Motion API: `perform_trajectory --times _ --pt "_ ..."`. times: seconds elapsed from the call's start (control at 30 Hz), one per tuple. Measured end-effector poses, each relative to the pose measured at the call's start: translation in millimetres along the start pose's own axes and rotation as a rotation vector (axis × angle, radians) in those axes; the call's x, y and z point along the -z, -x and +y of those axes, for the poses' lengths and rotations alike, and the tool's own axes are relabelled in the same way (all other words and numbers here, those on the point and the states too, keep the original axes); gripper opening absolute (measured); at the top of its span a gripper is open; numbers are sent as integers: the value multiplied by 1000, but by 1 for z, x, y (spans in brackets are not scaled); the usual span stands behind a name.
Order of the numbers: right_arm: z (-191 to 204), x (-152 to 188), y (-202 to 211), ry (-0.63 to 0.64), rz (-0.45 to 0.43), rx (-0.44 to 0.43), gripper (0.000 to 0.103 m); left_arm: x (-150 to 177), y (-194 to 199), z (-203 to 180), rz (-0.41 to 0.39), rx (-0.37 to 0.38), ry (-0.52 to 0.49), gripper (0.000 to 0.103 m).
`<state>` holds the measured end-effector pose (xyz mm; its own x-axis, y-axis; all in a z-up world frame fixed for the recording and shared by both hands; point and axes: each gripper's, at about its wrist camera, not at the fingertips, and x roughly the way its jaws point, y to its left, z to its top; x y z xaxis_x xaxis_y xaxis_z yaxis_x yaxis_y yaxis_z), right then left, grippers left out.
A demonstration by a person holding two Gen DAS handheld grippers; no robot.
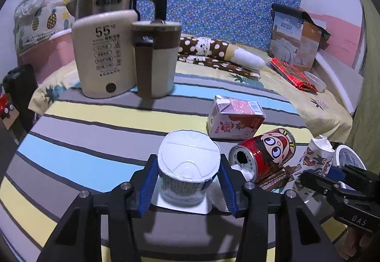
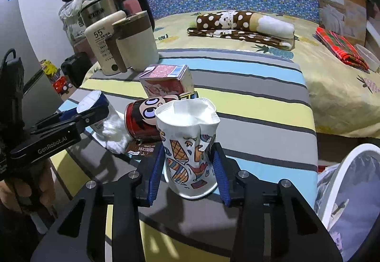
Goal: Collect trash
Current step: 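Grasp the white lidded yogurt cup with the left tool while the right tool grasps the patterned paper cup, then carry the yogurt cup and paper cup over the bin and open both tools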
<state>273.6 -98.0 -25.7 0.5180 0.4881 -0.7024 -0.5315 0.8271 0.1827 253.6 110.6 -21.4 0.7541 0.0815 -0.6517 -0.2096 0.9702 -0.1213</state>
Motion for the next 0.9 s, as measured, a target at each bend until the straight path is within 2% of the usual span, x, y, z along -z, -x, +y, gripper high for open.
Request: perform_trajectory --times 0.2,0.4,0.9 --pt "2 3 13 -8 -28 -1 42 1 26 -3 -45 -41 -19 49" --pt "6 13 26 -26 -40 2 42 8 54 -7 -64 -43 -29 49" --pt "18 29 66 -37 -93 22 42 32 110 -39 -85 23 -60 49"
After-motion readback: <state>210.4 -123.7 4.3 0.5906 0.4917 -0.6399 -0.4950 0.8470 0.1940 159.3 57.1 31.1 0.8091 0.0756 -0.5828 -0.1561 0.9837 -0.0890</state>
